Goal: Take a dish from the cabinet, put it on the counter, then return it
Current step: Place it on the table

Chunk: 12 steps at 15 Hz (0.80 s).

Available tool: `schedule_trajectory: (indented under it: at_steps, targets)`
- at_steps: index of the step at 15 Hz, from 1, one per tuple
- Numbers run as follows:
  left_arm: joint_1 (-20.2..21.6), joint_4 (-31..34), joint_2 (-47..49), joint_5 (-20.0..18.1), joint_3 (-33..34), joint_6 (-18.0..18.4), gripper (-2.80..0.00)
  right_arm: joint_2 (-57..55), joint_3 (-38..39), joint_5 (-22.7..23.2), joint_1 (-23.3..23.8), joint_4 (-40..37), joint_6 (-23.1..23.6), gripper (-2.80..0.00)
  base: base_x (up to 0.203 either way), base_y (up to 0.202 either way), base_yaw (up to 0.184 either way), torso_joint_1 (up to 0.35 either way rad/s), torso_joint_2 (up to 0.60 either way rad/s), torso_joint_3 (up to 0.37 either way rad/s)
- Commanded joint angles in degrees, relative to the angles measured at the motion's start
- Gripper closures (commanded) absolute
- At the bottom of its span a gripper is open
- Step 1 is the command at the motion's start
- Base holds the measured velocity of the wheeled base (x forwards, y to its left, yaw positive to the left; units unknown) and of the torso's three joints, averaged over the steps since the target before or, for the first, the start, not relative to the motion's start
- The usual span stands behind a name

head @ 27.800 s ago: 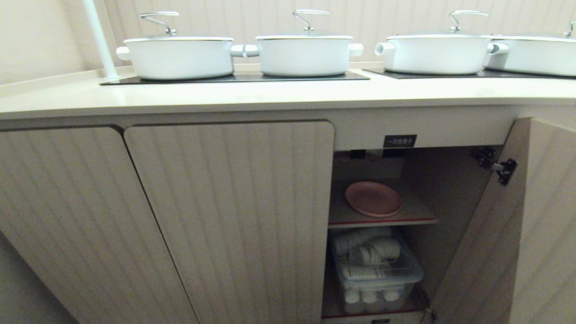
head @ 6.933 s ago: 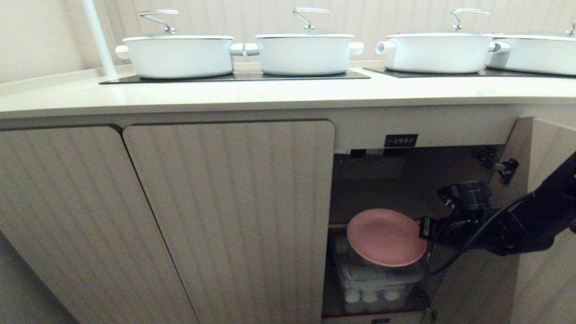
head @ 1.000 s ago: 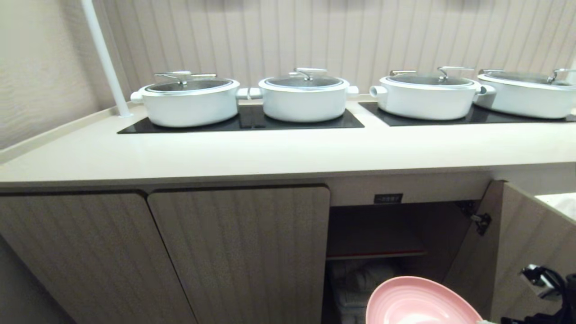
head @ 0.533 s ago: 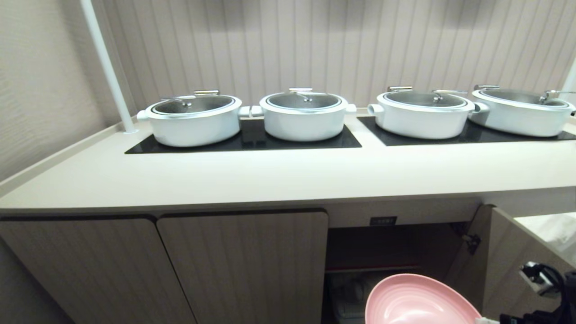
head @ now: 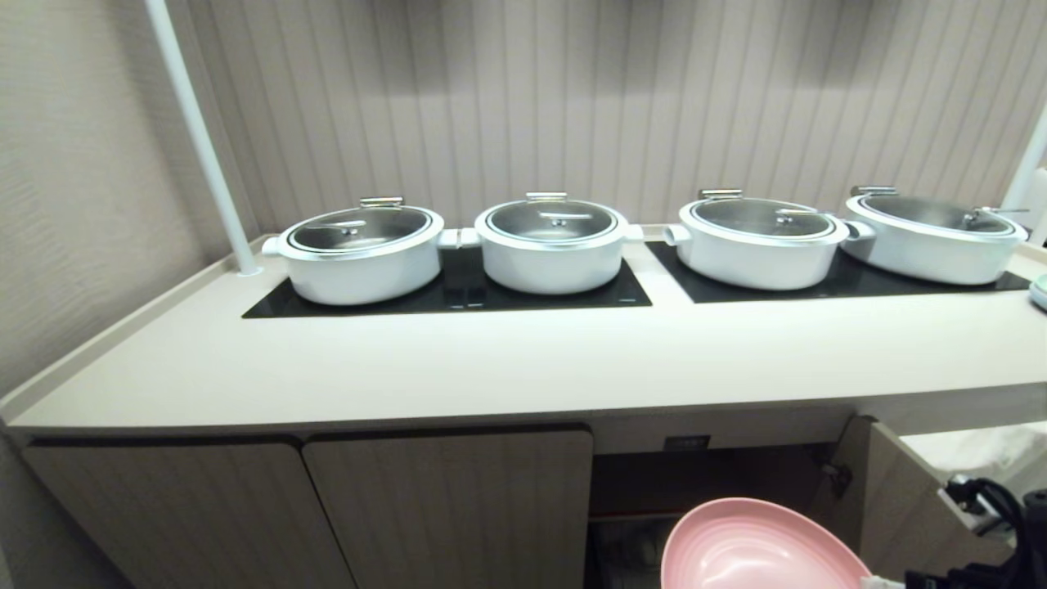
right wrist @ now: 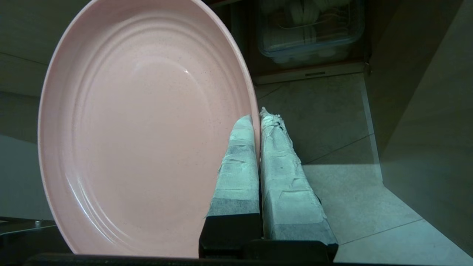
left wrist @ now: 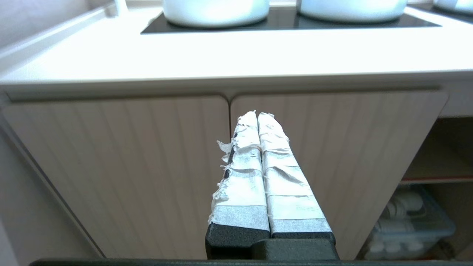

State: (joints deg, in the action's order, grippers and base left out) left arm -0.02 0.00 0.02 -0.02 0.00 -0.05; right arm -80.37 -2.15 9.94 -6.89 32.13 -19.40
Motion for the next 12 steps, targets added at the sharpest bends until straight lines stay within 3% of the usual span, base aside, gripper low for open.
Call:
schedule_trajectory:
  at_steps: [1, 12]
  targets:
    - [-0.06, 0.08, -0.02, -0.03, 0.00, 0.01, 0.00, -0.14, -0.22, 0.08, -0.14, 0.20, -0.12, 0.00, 0.000, 0.000, 0.000, 0.232, -0.48, -0.242]
    - [0.02, 0.08, -0.02, -0.06, 0.00, 0.04, 0.00, 0.30, -0.67, 0.08, -1.36, 0.03, -0.12, 0.00, 0.000, 0.000, 0.000, 0.171, -0.35, -0.182]
